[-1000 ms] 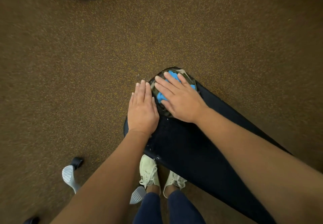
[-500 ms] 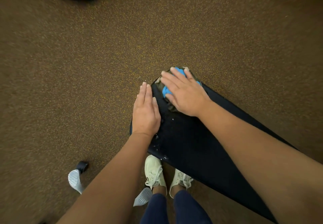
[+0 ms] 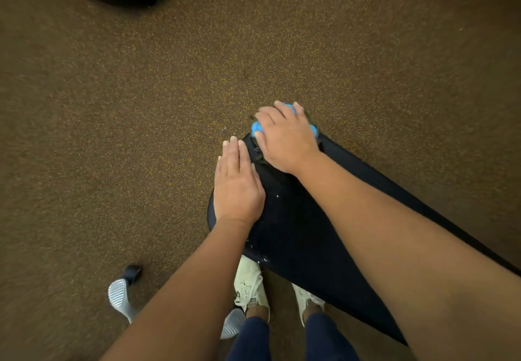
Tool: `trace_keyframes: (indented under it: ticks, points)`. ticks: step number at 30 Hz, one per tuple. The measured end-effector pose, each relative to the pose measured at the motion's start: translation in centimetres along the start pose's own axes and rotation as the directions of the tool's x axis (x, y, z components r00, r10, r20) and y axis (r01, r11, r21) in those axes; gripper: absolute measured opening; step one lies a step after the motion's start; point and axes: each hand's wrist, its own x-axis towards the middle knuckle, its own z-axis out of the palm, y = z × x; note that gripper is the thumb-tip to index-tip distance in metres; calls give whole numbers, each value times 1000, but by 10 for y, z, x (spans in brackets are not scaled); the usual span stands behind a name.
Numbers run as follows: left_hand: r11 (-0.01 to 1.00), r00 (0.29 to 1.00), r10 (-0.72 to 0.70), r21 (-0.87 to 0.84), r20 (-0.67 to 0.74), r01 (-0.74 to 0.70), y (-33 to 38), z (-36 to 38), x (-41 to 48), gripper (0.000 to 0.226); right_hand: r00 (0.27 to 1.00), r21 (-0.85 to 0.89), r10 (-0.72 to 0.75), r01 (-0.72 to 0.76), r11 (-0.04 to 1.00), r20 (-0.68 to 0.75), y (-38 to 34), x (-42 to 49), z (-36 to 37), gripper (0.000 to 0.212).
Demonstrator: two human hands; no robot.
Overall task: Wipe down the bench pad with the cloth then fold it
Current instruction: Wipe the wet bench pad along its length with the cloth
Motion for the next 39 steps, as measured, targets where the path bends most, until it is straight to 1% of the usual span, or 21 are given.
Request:
trace_keyframes:
  ticks: [3, 5, 6, 8, 9, 11, 13, 14, 15, 16, 18, 19, 20, 22, 24, 26, 29, 32, 33, 36, 39]
  points:
    - [1000, 1000, -3, 3, -7, 3, -1, 1, 1, 53, 991, -99, -123, 127, 987, 49, -10, 25, -9, 41]
    - [1000, 1000, -5, 17, -13, 6, -1, 1, 1, 52, 979, -86, -191, 197, 977, 66, -3, 28, -12, 41]
    - [1000, 1000, -2, 24, -17, 3, 0, 1, 0, 52, 981, -57, -188, 191, 980, 57, 3, 27, -12, 41]
    - [999, 1000, 0, 35, -24, 1, 0, 2, 0, 51, 996, 14, -85, 85, 996, 13, 17, 23, -7, 43]
    - [999, 1000, -1, 40, -24, 2, 0, 2, 0, 51, 1000, 64, 12, -12, 998, -2, 24, 20, -3, 44]
    - [999, 1000, -5, 51, -24, 6, 0, 3, 0, 52, 975, 142, 220, -216, 966, -14, 29, 11, 2, 45]
    - [998, 1000, -11, 55, -23, 12, 0, 3, -1, 51, 946, 78, 322, -318, 945, -47, 23, 2, 5, 46]
    - [998, 1000, -13, 56, -24, 14, 0, 4, -1, 51, 944, 41, 322, -320, 947, -69, 18, -1, 5, 47]
    - [998, 1000, -15, 55, -24, 16, 1, 4, -1, 51, 957, 14, 279, -279, 960, -86, 12, 0, 3, 46]
    - [998, 1000, -16, 53, -22, 17, 1, 4, -1, 51, 978, -5, 191, -192, 981, -85, 9, 3, 2, 46]
    - [999, 1000, -11, 53, -26, 13, 1, 4, -1, 52, 998, -41, -31, 29, 999, -46, 8, 15, -2, 43]
    - [998, 1000, -9, 54, -30, 11, 1, 4, 0, 52, 995, -41, -102, 102, 994, -10, 11, 21, -5, 43]
    - [998, 999, -8, 56, -33, 10, 1, 4, 1, 51, 992, -21, -125, 126, 992, 28, 16, 25, -8, 44]
    - [998, 999, -11, 63, -31, 13, 0, 5, 0, 50, 997, 59, -54, 50, 997, 60, 26, 25, -8, 46]
    - [997, 1000, -10, 75, -25, 12, -1, 5, -1, 50, 989, 127, 140, -144, 981, 41, 36, 11, -4, 48]
    - [996, 1000, -11, 83, -20, 13, -1, 5, -1, 50, 952, 120, 305, -301, 946, -15, 41, -14, 2, 49]
    - [996, 1000, -22, 84, -17, 24, 0, 3, 0, 50, 906, 39, 418, -416, 908, -64, 34, -42, 7, 50]
    - [996, 1000, -28, 81, -7, 29, 1, 2, 0, 51, 848, 72, 530, -528, 846, 1, 24, -24, 3, 51]
    - [996, 1000, -28, 81, -4, 28, 1, 1, 0, 51, 850, 87, 527, -526, 846, 14, 20, -12, 1, 52]
    - [996, 1000, -23, 82, -2, 24, 1, 1, 1, 51, 920, 85, 391, -391, 916, 17, 14, 11, -2, 53]
    - [997, 1000, -29, 77, -1, 29, 0, 2, 0, 52, 958, 78, 287, -284, 956, -25, 24, -3, 1, 55]
